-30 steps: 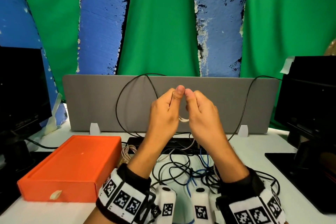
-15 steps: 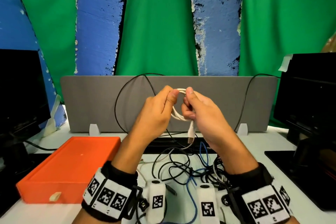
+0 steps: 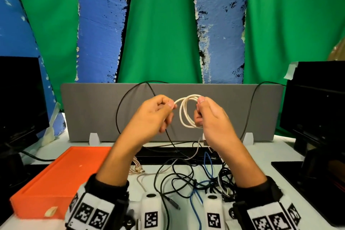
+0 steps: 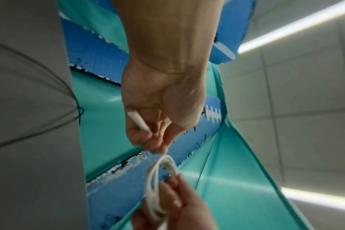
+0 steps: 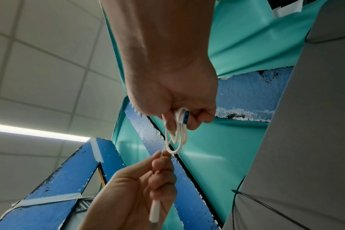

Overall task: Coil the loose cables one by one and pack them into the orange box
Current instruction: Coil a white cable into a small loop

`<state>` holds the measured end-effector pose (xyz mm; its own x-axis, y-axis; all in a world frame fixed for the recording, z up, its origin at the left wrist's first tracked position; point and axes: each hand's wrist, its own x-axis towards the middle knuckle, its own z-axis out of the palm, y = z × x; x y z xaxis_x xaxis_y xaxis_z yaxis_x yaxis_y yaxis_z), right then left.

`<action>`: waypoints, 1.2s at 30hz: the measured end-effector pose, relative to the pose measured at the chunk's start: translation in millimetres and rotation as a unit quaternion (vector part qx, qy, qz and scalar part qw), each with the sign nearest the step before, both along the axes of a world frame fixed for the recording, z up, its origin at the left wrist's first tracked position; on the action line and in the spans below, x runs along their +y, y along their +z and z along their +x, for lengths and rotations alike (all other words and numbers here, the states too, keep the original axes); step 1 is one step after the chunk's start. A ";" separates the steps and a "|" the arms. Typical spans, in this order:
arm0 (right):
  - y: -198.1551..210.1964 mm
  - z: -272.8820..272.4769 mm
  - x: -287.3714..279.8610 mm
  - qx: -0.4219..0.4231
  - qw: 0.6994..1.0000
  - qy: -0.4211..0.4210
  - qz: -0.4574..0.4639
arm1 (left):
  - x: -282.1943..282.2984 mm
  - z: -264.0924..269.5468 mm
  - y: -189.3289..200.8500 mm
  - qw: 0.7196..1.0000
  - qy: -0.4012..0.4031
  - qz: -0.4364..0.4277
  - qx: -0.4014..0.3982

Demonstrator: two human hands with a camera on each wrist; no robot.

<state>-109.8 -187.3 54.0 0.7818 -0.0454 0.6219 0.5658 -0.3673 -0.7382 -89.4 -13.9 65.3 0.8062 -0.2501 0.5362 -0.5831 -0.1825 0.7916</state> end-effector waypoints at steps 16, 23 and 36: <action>-1.3 -6.3 13.0 -0.002 0.998 0.057 -0.031 | -14.3 -2.2 -3.7 0.995 0.071 0.043 -0.051; -6.2 -6.9 22.4 -0.028 0.993 0.033 -0.109 | -30.7 -7.1 -11.6 0.952 0.268 0.090 -0.114; 3.5 -20.2 15.9 -0.042 0.989 0.074 -0.123 | -21.8 -0.9 -10.2 0.871 0.313 0.172 -0.337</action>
